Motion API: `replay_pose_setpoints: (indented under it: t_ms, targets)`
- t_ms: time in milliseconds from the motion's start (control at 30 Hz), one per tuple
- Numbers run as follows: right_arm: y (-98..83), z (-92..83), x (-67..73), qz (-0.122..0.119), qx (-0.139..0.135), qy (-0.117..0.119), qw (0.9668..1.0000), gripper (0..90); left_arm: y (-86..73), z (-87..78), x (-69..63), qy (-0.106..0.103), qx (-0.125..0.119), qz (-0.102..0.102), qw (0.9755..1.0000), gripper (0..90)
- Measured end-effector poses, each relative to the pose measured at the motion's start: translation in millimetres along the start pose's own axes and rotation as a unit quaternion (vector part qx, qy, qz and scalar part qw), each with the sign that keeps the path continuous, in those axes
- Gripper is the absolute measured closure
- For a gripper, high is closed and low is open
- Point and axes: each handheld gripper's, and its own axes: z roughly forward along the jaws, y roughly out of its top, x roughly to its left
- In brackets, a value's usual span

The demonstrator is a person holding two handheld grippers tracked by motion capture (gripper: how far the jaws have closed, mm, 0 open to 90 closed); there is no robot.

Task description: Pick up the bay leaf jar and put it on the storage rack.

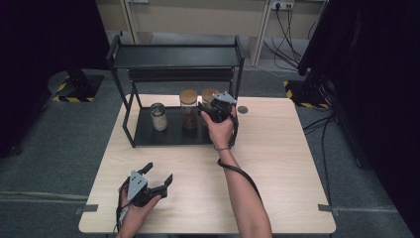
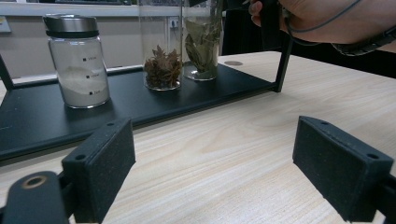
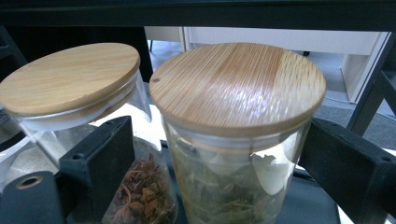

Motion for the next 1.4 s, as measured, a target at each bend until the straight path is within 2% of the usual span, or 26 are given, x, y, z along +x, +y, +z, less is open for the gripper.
replay_pose_setpoints:
  t_ms: [667, 1400]
  targets:
    - [-5.0, -17.3, 6.8, 0.0, -0.004, 0.003, 1.0, 5.5, 0.0, -0.1, -0.2, 0.001, -0.001, 0.0, 1.0, 12.7]
    - [-10.4, -41.7, 11.9, -0.009, -0.009, 0.026, 0.9996, 2.3, 0.0, -0.1, -0.5, 0.002, 0.0, 0.001, 1.0, 12.7]
